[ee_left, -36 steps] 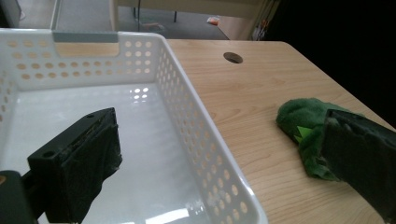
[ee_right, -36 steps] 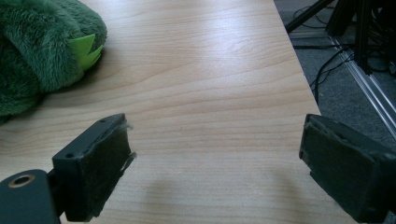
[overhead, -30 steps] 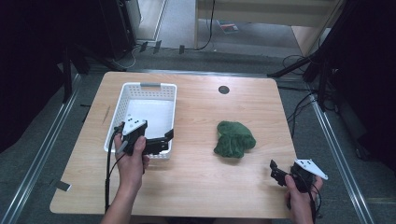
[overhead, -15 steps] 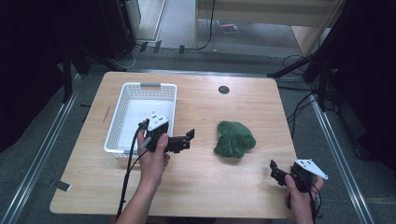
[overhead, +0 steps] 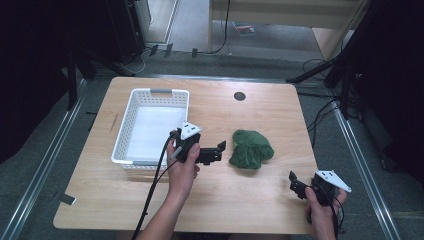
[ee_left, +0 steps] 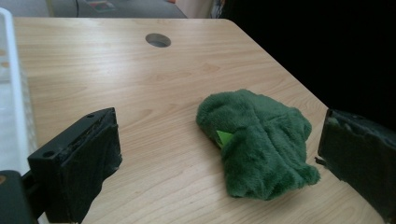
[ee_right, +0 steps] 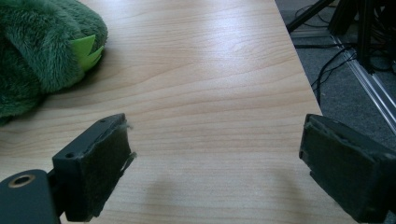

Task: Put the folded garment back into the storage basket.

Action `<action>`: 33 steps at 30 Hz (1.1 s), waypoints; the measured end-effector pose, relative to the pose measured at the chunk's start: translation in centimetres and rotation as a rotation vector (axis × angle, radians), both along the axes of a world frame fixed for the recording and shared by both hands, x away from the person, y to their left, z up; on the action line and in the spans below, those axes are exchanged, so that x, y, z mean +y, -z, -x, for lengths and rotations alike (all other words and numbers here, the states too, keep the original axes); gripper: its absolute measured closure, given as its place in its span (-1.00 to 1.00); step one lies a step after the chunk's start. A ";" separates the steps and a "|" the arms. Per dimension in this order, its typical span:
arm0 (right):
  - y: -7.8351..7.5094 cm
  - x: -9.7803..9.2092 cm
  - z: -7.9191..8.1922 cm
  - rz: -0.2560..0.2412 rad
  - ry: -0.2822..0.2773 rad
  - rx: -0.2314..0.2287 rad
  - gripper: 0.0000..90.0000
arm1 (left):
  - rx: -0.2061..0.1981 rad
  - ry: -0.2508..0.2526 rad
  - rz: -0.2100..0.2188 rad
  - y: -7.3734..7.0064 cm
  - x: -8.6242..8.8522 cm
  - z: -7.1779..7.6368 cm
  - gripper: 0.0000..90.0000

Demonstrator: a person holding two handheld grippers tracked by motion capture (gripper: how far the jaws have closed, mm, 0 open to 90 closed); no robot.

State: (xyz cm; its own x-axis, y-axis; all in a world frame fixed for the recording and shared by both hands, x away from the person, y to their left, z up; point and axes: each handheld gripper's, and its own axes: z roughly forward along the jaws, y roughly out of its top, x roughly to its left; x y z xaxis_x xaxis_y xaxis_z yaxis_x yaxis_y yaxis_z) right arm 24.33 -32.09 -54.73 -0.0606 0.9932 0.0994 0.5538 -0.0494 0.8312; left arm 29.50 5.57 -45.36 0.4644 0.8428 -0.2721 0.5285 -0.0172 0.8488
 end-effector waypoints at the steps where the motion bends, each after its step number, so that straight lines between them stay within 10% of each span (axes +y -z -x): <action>1: 0.0 0.0 0.0 0.000 0.000 0.000 -0.81 | 0.004 0.003 -0.002 0.1 -0.2 -0.1 -1.00; 33: 0.0 -0.1 -0.1 -0.009 -0.004 0.000 -0.81 | 0.083 0.082 -0.134 4.4 -8.6 -2.3 -1.00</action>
State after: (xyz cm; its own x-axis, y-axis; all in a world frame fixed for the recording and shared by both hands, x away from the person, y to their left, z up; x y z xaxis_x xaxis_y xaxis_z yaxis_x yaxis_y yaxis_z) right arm 24.40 -32.16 -54.73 -0.0643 0.9921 0.1079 0.5537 -0.0545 0.8309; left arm 31.78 -3.05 -49.78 0.5137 0.8343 -0.1999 0.5885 -0.1732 0.7897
